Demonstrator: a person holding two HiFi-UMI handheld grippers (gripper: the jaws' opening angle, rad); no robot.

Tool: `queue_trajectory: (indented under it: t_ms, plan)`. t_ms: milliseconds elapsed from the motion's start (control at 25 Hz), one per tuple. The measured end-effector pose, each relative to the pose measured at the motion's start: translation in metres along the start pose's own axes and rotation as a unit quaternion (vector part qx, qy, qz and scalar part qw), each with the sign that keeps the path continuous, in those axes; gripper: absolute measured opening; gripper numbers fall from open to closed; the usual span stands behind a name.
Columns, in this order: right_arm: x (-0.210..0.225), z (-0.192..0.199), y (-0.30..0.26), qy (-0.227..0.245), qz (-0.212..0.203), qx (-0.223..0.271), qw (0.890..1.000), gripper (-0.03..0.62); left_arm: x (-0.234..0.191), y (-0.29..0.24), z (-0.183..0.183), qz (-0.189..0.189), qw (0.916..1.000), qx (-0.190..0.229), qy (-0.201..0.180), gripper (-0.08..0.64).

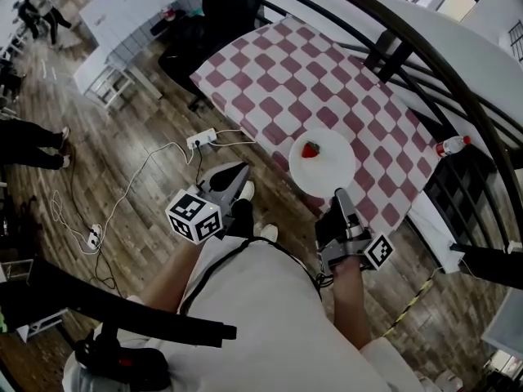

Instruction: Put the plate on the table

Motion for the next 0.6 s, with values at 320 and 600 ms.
queue_trajectory:
  t_ms: [320,600]
  plan:
    - [0.001,0.011,-0.022,-0.006,-0.007,0.004,1.000,0.018,-0.023,-0.008,-0.006,-0.001,1.0000,0.000,0.003,0.005]
    - [0.007,0.012,-0.066,-0.004,-0.002,0.002,1.000,0.018,-0.062,-0.033,-0.020,0.006,1.0000,-0.004,0.004,0.005]
Point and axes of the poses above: the fingertips, and each gripper's own axes: y backward along the fingers, x to its right, z out of its underside, the point moved 10 cm from there along y, backward along the fingers, and after that the axes turned 5 degrees about x, right-handed, at the moved point
